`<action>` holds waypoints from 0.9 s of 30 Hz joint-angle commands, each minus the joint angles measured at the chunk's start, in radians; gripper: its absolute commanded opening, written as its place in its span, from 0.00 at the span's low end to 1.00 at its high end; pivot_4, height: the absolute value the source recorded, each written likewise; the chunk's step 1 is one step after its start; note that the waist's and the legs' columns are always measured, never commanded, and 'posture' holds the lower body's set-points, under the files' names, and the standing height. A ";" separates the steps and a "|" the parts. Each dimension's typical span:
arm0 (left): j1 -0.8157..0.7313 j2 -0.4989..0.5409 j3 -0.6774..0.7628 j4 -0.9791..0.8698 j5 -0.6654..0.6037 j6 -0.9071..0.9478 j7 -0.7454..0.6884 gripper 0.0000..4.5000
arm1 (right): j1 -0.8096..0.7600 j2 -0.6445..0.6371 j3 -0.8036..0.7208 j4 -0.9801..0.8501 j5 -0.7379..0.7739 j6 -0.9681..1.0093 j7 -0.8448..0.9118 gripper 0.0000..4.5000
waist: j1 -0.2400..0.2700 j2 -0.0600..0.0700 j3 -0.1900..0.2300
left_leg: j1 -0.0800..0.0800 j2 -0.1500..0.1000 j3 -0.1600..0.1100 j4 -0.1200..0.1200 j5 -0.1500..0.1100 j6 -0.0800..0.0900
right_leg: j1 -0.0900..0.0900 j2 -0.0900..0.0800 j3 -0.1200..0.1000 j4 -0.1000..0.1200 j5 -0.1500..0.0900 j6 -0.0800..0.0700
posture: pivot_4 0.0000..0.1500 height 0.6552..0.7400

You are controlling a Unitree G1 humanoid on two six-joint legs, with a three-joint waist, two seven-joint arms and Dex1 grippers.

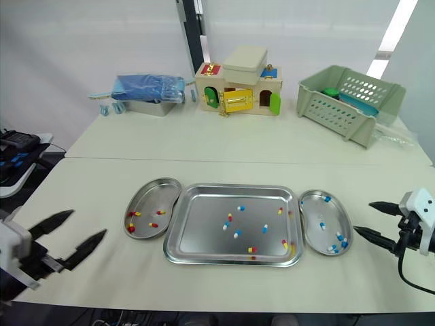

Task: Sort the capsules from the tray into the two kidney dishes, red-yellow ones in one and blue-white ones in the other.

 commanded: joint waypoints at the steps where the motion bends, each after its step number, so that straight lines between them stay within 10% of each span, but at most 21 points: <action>1: -0.032 0.062 0.081 0.085 0.033 0.035 -0.051 1.00 | 0.010 -0.018 -0.015 0.055 -0.027 -0.063 0.020 1.00 | -0.001 0.000 0.000 | 0.000 0.000 0.000 0.000 0.000 0.000 | 0.000 0.000 0.000 0.000 0.000 0.000 | 1.00 1.00; 27: -0.209 0.136 0.036 0.395 0.198 0.030 -0.308 1.00 | 0.047 -0.023 -0.038 0.102 -0.033 -0.111 0.027 1.00 | -0.008 0.001 0.001 | 0.000 0.001 0.001 -0.001 0.000 0.000 | -0.001 0.000 0.001 0.000 0.000 0.000 | 1.00 1.00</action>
